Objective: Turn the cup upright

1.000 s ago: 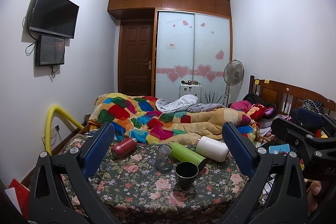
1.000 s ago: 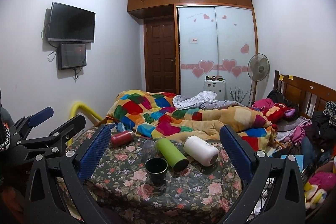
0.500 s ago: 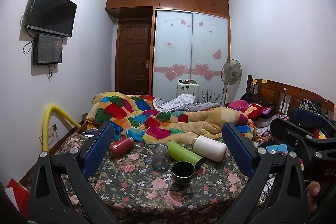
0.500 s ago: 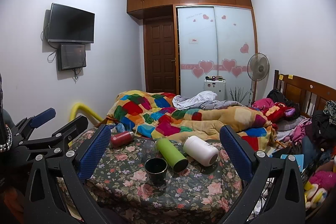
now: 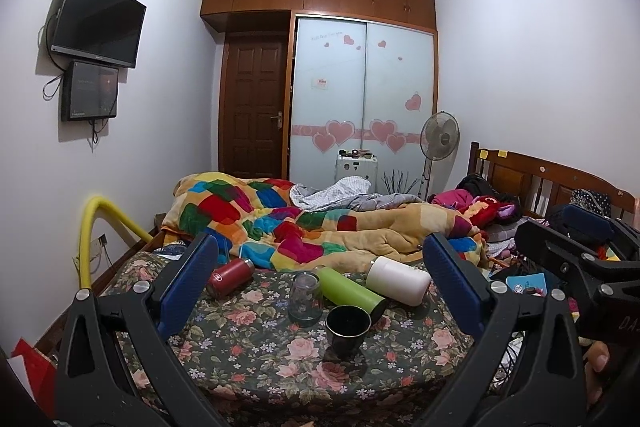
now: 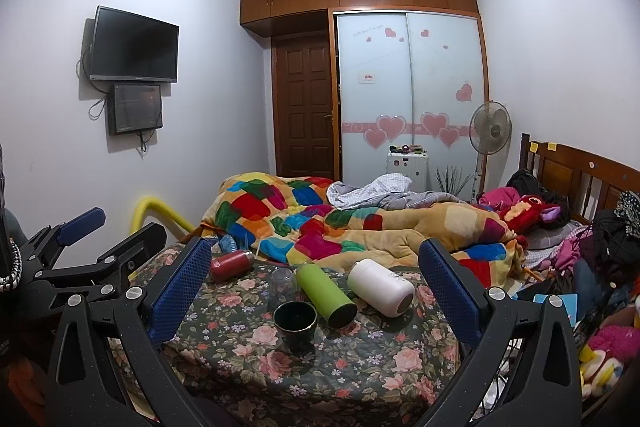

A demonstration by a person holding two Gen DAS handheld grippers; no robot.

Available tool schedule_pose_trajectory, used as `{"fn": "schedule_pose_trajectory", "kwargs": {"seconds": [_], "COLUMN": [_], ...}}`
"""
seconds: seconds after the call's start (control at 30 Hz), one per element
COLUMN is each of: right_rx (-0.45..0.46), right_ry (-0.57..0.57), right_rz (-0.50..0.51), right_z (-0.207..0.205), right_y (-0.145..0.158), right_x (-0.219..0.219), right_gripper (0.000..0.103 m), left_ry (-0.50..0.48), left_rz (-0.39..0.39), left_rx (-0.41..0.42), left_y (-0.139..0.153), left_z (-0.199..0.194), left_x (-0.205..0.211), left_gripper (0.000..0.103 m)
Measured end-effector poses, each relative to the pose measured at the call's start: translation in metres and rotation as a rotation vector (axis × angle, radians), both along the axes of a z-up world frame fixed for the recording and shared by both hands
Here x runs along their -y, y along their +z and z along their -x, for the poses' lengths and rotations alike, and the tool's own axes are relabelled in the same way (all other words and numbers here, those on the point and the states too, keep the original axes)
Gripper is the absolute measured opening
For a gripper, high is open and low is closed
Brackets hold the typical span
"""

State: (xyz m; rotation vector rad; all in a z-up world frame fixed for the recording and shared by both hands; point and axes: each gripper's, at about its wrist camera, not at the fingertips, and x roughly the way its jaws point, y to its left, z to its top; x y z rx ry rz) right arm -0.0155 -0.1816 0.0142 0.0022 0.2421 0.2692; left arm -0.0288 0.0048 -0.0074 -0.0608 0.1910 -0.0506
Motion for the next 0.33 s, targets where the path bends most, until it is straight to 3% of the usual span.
{"fn": "schedule_pose_trajectory", "kwargs": {"seconds": [0.33], "right_rx": [-0.012], "right_ry": [-0.003], "right_rz": [0.011], "right_z": [-0.0054], "right_y": [0.0016], "right_x": [-0.0039], "right_gripper": [0.103], "left_ry": [-0.014], "left_rz": [0.017], "left_rx": [-0.006], "left_y": [-0.0057], "left_z": [-0.0019], "left_x": [-0.0077], "left_gripper": [0.103]}}
